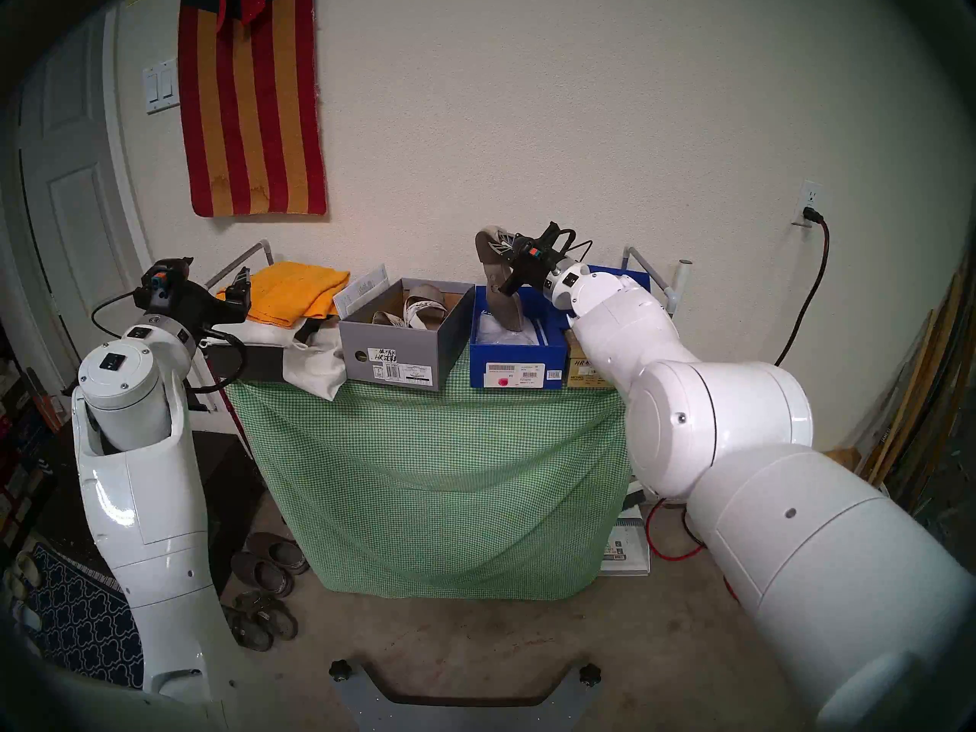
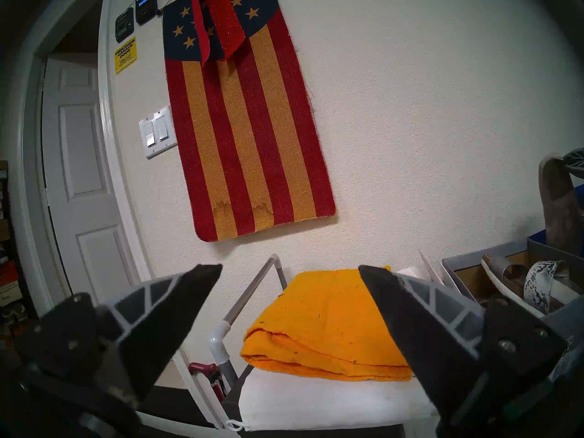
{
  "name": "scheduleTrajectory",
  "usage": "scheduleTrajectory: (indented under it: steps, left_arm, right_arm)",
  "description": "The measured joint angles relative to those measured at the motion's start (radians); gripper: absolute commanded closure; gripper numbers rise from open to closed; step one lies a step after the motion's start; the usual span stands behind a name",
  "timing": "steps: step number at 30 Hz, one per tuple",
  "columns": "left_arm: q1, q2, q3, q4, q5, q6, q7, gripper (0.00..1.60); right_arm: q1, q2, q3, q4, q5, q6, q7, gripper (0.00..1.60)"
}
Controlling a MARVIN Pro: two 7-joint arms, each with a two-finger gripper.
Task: Put shoes into shoe box
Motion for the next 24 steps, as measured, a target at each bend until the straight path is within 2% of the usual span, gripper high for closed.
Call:
scheduleTrajectory:
  steps: [1, 11, 24]
  left_arm:
    - [0.0, 0.0, 0.0, 0.0, 0.0, 0.0, 0.0, 0.0]
    - [-0.001, -0.002, -0.002, 0.0, 0.002, -0.001, -0.002, 0.0]
    - [-0.002, -0.005, -0.003, 0.0, 0.006, -0.002, -0.004, 0.0]
  right_arm:
    - [-0.002, 0.001, 0.001, -0.005, 0.001, 0.001, 0.01, 0.0]
    - [-0.049, 0.02, 0.023, -0.106, 0.017, 0.041, 0.118, 0.0]
    - [-0.132, 0.027, 0.053, -0.303, 0.05, 0.1, 0.272, 0.0]
